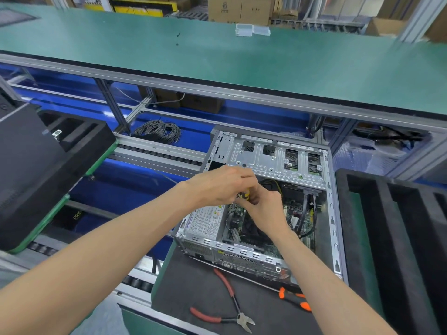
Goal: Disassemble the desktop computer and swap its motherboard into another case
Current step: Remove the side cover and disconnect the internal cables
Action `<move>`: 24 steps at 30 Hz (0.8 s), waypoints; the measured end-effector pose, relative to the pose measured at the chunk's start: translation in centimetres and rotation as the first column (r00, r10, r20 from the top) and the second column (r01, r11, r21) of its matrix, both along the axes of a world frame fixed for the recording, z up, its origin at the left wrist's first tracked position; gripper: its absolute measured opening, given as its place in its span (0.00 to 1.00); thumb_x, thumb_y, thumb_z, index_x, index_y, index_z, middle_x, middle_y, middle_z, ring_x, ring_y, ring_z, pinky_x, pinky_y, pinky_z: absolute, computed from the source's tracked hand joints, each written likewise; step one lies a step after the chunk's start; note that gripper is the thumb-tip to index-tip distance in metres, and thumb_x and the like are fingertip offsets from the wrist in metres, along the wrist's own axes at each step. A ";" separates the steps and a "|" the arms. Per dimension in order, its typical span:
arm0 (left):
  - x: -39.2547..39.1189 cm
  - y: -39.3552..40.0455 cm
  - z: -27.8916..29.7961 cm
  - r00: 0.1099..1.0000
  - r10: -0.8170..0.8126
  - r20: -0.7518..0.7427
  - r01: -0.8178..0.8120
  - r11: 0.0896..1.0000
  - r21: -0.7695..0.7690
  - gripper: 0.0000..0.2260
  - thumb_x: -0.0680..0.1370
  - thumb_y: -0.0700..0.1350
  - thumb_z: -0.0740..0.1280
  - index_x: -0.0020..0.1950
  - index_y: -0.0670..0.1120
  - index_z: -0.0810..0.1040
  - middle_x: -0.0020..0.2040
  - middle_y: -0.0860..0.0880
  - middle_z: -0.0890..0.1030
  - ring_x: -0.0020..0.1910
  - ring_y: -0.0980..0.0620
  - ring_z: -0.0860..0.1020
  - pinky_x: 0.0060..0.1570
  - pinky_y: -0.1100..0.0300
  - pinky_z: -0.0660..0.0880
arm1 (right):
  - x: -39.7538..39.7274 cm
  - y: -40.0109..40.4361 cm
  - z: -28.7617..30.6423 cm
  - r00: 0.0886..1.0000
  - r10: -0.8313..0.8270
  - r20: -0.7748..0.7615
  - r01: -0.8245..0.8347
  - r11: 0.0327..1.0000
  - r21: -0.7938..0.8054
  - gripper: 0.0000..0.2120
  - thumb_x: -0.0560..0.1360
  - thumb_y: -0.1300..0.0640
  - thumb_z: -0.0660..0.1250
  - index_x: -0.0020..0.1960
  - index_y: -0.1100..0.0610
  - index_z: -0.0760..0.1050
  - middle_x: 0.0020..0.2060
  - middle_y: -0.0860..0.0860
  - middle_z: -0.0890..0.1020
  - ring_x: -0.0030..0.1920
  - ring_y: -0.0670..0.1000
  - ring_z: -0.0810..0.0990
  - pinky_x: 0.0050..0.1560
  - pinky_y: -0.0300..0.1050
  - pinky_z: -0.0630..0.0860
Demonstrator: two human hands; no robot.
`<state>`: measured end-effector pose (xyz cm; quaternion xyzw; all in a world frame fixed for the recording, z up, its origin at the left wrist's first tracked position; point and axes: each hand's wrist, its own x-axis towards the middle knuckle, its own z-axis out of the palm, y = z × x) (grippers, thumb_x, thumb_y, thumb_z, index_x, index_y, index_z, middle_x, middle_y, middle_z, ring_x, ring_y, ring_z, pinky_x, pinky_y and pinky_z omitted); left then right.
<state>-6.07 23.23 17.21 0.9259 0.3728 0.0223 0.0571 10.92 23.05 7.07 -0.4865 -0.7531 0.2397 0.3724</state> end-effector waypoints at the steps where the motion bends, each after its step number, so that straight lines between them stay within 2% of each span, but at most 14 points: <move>1: 0.2 0.2 0.0 1.000 0.010 0.000 -0.010 1.000 -0.002 0.12 0.77 0.34 0.65 0.59 0.44 0.77 0.57 0.49 0.78 0.54 0.50 0.76 0.51 0.56 0.73 | 0.0 0.1 -0.1 1.000 0.002 -0.006 -0.002 1.000 -0.001 0.18 0.70 0.47 0.79 0.38 0.46 0.68 0.23 0.41 0.69 0.29 0.42 0.74 0.32 0.29 0.67; 4: 0.7 0.4 0.4 0.999 0.030 -0.019 -0.031 0.999 -0.035 0.13 0.76 0.32 0.65 0.58 0.44 0.77 0.54 0.49 0.78 0.54 0.50 0.76 0.50 0.59 0.71 | 0.0 0.1 -0.2 0.999 -0.026 -0.021 0.025 1.000 -0.012 0.21 0.69 0.47 0.79 0.36 0.39 0.64 0.26 0.42 0.75 0.29 0.41 0.75 0.33 0.28 0.67; 6: 0.9 0.4 0.6 0.999 0.038 -0.026 -0.040 0.997 -0.062 0.14 0.75 0.31 0.65 0.58 0.44 0.76 0.54 0.49 0.79 0.54 0.49 0.76 0.51 0.57 0.72 | 0.3 0.1 -0.2 0.998 -0.021 -0.064 0.016 0.997 -0.070 0.18 0.71 0.47 0.78 0.36 0.38 0.68 0.30 0.37 0.79 0.29 0.43 0.76 0.33 0.30 0.69; 8: 1.0 0.4 0.8 0.998 0.061 -0.023 -0.063 0.993 -0.095 0.15 0.74 0.30 0.65 0.57 0.45 0.76 0.53 0.49 0.79 0.54 0.49 0.77 0.54 0.53 0.74 | 0.6 0.1 -0.2 0.993 0.013 -0.118 -0.027 0.993 -0.118 0.13 0.73 0.50 0.75 0.39 0.37 0.73 0.32 0.39 0.81 0.31 0.44 0.79 0.36 0.35 0.73; 11: 0.9 0.5 1.1 0.995 0.098 0.004 -0.096 0.985 -0.146 0.17 0.74 0.29 0.65 0.57 0.47 0.76 0.52 0.51 0.80 0.53 0.49 0.78 0.53 0.50 0.75 | 0.6 0.0 0.2 0.991 0.034 -0.127 -0.046 0.995 -0.092 0.16 0.74 0.55 0.74 0.39 0.36 0.72 0.30 0.37 0.80 0.31 0.42 0.78 0.35 0.28 0.68; 14: 0.8 0.6 1.1 0.993 0.114 0.009 -0.112 0.982 -0.152 0.18 0.75 0.30 0.66 0.60 0.47 0.75 0.54 0.50 0.79 0.53 0.49 0.78 0.53 0.51 0.76 | 0.5 0.0 0.3 0.993 0.024 -0.118 -0.035 0.995 -0.096 0.18 0.74 0.56 0.76 0.41 0.37 0.71 0.32 0.39 0.81 0.32 0.42 0.79 0.37 0.27 0.70; 19: 0.9 0.5 0.8 0.990 0.132 0.047 -0.125 0.983 -0.136 0.13 0.77 0.34 0.67 0.59 0.46 0.76 0.53 0.50 0.79 0.53 0.49 0.78 0.53 0.50 0.76 | 0.8 0.1 0.1 0.992 0.082 -0.095 -0.091 0.992 -0.087 0.08 0.75 0.58 0.74 0.44 0.48 0.77 0.32 0.45 0.81 0.32 0.46 0.78 0.36 0.30 0.71; 21: 0.9 0.5 0.6 0.987 0.142 0.079 -0.132 0.983 -0.124 0.11 0.78 0.36 0.67 0.59 0.46 0.77 0.53 0.50 0.80 0.52 0.49 0.79 0.53 0.50 0.77 | 0.9 0.2 -0.1 0.994 0.093 -0.056 -0.098 0.991 -0.090 0.06 0.76 0.59 0.73 0.43 0.52 0.77 0.30 0.48 0.80 0.32 0.49 0.77 0.35 0.36 0.71; 24: 0.9 0.4 0.2 0.983 0.156 0.099 -0.147 0.985 -0.091 0.10 0.80 0.38 0.67 0.61 0.46 0.76 0.54 0.49 0.80 0.53 0.49 0.79 0.54 0.51 0.76 | 0.9 0.3 -0.1 0.996 0.089 0.002 -0.089 0.989 -0.119 0.05 0.77 0.60 0.71 0.43 0.56 0.76 0.32 0.53 0.81 0.34 0.55 0.78 0.39 0.48 0.73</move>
